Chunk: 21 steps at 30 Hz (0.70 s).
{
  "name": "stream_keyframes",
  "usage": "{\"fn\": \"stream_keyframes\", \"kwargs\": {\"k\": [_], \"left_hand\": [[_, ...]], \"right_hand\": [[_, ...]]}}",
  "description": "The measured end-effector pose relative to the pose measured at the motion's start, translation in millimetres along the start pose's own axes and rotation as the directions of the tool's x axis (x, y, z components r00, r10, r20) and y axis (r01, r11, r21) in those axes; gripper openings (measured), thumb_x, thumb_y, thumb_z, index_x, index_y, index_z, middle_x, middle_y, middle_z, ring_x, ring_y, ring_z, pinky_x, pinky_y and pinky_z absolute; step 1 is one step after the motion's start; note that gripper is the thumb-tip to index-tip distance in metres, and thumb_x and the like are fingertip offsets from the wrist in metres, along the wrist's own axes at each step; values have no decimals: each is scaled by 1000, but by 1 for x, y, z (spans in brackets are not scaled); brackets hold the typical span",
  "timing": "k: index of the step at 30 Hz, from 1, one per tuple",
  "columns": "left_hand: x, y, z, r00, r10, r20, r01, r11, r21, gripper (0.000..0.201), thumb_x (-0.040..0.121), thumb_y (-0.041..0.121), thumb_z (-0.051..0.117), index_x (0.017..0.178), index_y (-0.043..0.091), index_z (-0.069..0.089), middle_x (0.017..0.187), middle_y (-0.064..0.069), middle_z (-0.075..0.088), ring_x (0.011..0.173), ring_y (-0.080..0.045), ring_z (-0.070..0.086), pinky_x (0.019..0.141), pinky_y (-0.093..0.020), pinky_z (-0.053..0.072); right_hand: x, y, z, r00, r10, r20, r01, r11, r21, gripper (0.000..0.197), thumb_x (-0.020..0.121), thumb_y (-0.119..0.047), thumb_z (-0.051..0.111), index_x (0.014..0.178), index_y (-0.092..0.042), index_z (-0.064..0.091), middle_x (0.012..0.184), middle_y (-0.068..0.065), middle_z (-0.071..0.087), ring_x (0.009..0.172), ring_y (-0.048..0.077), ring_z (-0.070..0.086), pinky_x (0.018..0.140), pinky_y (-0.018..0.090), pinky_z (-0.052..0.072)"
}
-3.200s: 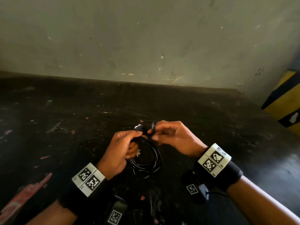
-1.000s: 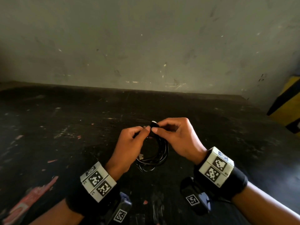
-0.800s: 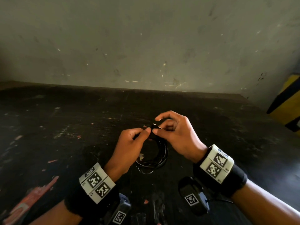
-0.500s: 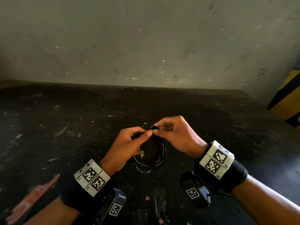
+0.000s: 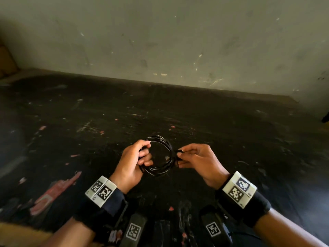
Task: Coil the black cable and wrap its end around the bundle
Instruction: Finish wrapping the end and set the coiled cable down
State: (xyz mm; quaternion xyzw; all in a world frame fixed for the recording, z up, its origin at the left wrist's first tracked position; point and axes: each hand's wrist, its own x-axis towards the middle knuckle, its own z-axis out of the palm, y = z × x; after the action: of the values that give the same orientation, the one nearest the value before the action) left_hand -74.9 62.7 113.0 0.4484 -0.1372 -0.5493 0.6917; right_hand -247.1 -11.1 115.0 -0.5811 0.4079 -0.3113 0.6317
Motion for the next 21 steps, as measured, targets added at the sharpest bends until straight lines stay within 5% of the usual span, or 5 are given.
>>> {"fn": "stream_keyframes", "kwargs": {"k": [5, 10, 17, 19, 21], "left_hand": [[2, 5, -29, 968, 75, -239, 1, 953, 302, 43, 92, 49, 46, 80, 10, 57, 50, 2, 42, 30, -5, 37, 29, -15, 26], [-10, 2, -62, 978, 137, -157, -21, 812, 583, 48, 95, 46, 43, 63, 12, 51, 39, 7, 33, 30, -5, 29, 32, -14, 19], [-32, 18, -105, 958, 188, -219, -35, 829, 558, 34, 94, 31, 52, 78, 5, 68, 42, 9, 63, 44, 1, 62, 53, -14, 47], [-35, 19, -117, 952, 187, -244, -38, 859, 510, 26, 97, 20, 48, 78, 7, 61, 31, 26, 52, 36, 15, 53, 42, -3, 41], [-33, 18, -136, 944, 163, -286, -4, 874, 485, 28, 98, 19, 47, 72, 16, 57, 39, 15, 61, 37, 10, 55, 40, -9, 43]], "right_hand": [[15, 20, 20, 974, 51, 219, -5, 979, -205, 8, 83, -4, 66, 88, -11, 66, 80, 8, 72, 71, 15, 71, 72, 33, 60], [25, 19, 59, 886, -37, 462, 277, 842, -464, 55, 81, -28, 69, 131, -21, 48, 111, -3, 66, 96, 6, 64, 85, 25, 53], [40, 39, 123, 875, -112, 471, 380, 763, -524, 8, 83, -18, 67, 89, -14, 71, 87, 4, 73, 81, 14, 68, 79, 38, 57], [43, 49, 140, 878, -85, 470, 353, 778, -519, 10, 82, -19, 68, 91, -15, 71, 89, 3, 72, 84, 13, 68, 81, 39, 57], [44, 57, 158, 855, -46, 517, 356, 776, -521, 11, 83, -21, 67, 92, -15, 71, 90, 3, 72, 84, 12, 68, 82, 36, 56]]}}
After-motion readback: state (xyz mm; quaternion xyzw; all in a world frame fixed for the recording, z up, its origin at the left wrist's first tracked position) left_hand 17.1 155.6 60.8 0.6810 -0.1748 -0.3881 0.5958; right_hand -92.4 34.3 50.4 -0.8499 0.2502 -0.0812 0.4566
